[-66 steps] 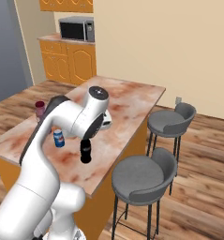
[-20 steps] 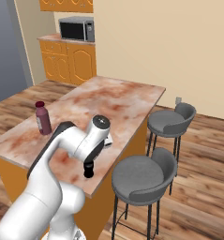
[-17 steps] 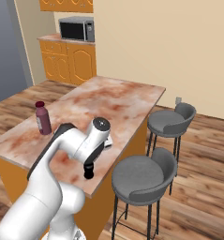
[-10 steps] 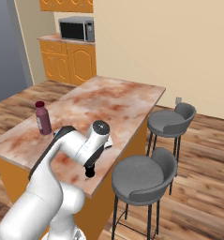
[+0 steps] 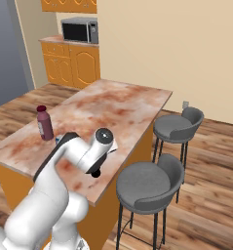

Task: Move the drinks to the dining counter.

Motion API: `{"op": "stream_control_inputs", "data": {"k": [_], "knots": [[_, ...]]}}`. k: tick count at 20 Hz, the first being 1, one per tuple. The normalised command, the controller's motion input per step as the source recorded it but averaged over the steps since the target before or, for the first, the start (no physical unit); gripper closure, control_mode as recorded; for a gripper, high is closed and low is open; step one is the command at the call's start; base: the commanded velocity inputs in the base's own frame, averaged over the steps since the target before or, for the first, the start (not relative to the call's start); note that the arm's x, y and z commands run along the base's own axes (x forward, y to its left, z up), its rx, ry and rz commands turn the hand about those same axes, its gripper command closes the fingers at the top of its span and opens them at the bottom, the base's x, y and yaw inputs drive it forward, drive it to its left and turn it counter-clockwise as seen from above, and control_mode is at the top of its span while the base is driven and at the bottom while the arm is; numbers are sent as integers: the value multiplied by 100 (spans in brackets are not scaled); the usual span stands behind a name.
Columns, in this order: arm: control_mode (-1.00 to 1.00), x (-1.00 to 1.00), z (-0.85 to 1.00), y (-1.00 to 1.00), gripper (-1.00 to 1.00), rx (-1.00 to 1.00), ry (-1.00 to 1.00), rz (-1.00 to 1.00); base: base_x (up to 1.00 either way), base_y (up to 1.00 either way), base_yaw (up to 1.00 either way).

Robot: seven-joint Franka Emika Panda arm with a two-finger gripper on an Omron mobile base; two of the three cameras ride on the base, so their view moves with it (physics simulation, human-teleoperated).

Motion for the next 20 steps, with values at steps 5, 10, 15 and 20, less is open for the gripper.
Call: {"op": "stream_control_inputs", "data": {"k": [5, 10, 15, 20], "knots": [[-100, 32, 0, 0, 100, 0, 0, 0, 0, 0, 0], [-100, 21, -5, 0, 100, 0, 0, 0, 0, 0, 0], [-100, 12, -21, 0, 100, 0, 0, 0, 0, 0, 0], [-100, 15, -24, 3, 100, 0, 0, 0, 0, 0, 0]]}}
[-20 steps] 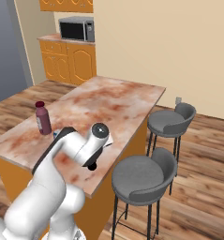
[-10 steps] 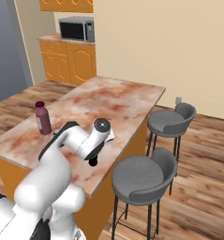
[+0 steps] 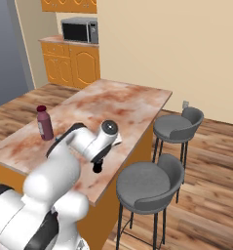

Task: Move the drinks to the dining counter.

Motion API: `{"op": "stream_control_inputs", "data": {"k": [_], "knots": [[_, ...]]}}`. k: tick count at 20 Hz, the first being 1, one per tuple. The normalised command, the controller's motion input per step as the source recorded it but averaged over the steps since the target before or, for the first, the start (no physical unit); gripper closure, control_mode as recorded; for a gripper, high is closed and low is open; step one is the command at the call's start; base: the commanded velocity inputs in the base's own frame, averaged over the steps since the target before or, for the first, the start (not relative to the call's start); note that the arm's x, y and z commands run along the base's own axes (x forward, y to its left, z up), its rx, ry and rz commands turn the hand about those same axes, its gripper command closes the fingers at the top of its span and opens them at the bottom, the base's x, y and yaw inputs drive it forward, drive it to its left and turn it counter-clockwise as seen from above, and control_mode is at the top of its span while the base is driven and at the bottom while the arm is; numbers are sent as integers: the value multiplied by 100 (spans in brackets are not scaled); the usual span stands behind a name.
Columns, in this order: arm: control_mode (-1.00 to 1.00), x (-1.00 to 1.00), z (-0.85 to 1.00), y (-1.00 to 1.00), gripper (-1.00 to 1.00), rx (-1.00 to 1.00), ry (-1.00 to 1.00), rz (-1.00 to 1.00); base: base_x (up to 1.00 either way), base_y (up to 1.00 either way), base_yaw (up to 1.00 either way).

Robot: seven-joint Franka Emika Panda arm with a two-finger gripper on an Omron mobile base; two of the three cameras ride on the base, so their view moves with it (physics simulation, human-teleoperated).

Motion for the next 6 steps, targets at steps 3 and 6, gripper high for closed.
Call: {"op": "stream_control_inputs", "data": {"k": [3, 6], "knots": [[-100, 14, -23, 3, 100, 0, -2, 0, 0, 0, 0], [-100, 3, -25, 15, 100, 0, 0, 0, 0, 0, 0]]}}
